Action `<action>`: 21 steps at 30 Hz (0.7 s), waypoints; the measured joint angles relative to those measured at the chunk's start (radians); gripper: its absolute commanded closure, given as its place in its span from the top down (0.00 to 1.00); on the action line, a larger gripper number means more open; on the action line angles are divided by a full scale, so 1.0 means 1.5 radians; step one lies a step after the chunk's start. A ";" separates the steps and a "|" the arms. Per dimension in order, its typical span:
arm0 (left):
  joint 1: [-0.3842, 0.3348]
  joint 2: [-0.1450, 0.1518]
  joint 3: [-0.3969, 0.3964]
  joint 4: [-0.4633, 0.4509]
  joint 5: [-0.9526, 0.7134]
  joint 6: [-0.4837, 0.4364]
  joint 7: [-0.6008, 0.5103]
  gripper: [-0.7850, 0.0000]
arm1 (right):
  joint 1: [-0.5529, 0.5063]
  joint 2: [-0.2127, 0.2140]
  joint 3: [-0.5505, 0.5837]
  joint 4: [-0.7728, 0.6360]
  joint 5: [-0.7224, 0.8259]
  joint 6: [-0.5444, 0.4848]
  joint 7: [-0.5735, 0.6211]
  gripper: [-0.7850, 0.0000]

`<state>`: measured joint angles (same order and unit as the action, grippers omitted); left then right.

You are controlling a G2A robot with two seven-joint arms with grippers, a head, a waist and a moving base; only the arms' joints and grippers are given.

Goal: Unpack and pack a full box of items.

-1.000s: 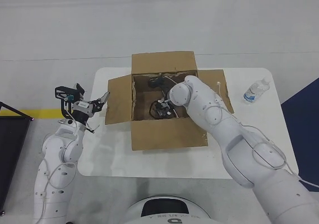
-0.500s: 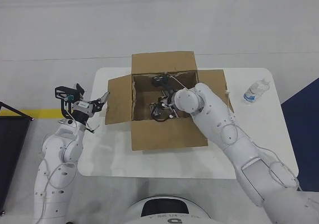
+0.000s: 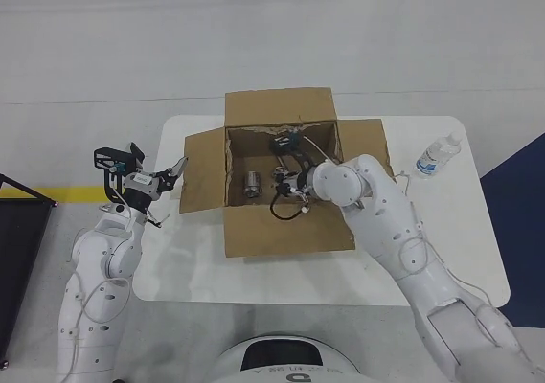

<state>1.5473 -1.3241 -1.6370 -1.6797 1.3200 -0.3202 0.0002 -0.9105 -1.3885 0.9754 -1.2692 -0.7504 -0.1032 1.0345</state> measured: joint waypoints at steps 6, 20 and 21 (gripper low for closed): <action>0.000 0.000 0.000 0.000 0.000 0.000 0.000 1.00 | 0.046 -0.011 -0.021 0.065 0.039 -0.003 0.005 1.00; 0.000 0.000 0.000 0.000 0.000 0.000 0.000 1.00 | 0.066 -0.018 -0.046 0.090 0.007 0.024 0.001 1.00; 0.000 0.000 0.000 0.000 0.000 0.000 0.000 1.00 | 0.076 -0.022 -0.057 0.100 0.001 0.032 0.003 1.00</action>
<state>1.5473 -1.3241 -1.6370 -1.6797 1.3200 -0.3202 0.0002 -0.7962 -1.4215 0.8892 -1.1189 -0.7494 -0.0548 1.0389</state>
